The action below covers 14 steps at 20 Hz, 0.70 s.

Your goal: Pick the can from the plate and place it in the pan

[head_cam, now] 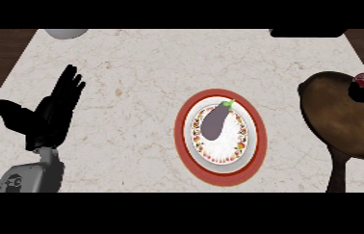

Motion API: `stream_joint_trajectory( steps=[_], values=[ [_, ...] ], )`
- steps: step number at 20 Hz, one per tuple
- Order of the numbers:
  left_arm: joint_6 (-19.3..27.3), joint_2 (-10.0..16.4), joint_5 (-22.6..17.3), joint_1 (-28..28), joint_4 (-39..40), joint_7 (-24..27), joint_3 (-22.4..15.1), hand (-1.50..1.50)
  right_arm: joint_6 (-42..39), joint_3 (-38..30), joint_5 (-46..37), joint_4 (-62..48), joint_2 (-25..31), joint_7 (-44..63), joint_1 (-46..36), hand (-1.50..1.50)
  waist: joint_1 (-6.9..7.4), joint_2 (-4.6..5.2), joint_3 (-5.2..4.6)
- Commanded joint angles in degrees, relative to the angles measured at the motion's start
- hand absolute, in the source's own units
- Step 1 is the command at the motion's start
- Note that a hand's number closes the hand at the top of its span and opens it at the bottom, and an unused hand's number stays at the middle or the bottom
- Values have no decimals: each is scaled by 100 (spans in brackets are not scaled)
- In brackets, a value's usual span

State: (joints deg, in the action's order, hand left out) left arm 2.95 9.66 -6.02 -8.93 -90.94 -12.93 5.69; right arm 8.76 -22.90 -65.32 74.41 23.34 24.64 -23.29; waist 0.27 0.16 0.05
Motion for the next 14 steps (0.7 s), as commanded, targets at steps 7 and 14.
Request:
stream_joint_trajectory(
  steps=[7, 14],
  values=[
    [-177, 38, -92, -36, 2, 36, 42, 0, 1016, -750, 554, -2575, 177, -414, -494, 150, 78, 24, 5],
    [-187, 99, -114, -409, 398, 42, 207, 0, 943, -974, 1281, -3946, 531, -1376, -868, -150, 32, 11, 1]
  ],
)
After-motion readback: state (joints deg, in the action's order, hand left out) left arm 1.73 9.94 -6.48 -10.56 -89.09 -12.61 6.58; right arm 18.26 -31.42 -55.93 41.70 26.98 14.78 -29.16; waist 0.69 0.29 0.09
